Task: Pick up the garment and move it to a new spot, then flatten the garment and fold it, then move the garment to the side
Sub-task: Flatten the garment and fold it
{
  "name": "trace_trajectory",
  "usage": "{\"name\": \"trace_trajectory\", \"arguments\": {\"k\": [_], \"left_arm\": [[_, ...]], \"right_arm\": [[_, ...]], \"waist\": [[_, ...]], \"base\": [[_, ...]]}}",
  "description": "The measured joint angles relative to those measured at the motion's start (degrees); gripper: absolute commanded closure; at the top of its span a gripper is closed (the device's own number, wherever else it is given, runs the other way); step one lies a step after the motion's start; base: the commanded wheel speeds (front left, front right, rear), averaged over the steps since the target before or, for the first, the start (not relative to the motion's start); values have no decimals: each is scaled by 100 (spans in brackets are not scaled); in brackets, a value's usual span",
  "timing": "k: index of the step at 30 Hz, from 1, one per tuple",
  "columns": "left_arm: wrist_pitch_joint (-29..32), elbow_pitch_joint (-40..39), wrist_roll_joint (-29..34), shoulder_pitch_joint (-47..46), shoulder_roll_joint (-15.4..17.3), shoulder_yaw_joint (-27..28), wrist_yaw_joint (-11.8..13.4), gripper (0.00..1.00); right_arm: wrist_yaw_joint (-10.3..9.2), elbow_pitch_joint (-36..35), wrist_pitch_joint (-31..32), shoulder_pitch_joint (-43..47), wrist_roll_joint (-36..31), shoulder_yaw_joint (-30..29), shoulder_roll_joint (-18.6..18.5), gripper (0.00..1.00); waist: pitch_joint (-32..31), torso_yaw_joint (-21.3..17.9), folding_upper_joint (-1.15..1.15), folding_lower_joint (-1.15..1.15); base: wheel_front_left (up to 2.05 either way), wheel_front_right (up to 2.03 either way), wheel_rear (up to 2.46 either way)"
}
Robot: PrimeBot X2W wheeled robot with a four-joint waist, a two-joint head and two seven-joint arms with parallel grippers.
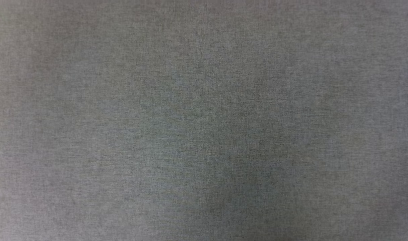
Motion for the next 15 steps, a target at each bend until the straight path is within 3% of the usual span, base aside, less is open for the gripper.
{"name": "trace_trajectory", "arguments": {"k": [5,15], "left_arm": [[-211,407,8,-75,-108,-53,-108,100],[-879,1123,-338,1045,-459,-293,-266,100]], "right_arm": [[-1,437,-160,-181,-35,59,129,100],[-1,1172,-971,996,318,532,426,100]], "waist": [[194,38,0,0],[187,-26,0,0]], "base": [[0,0,0],[0,0,0]]}}
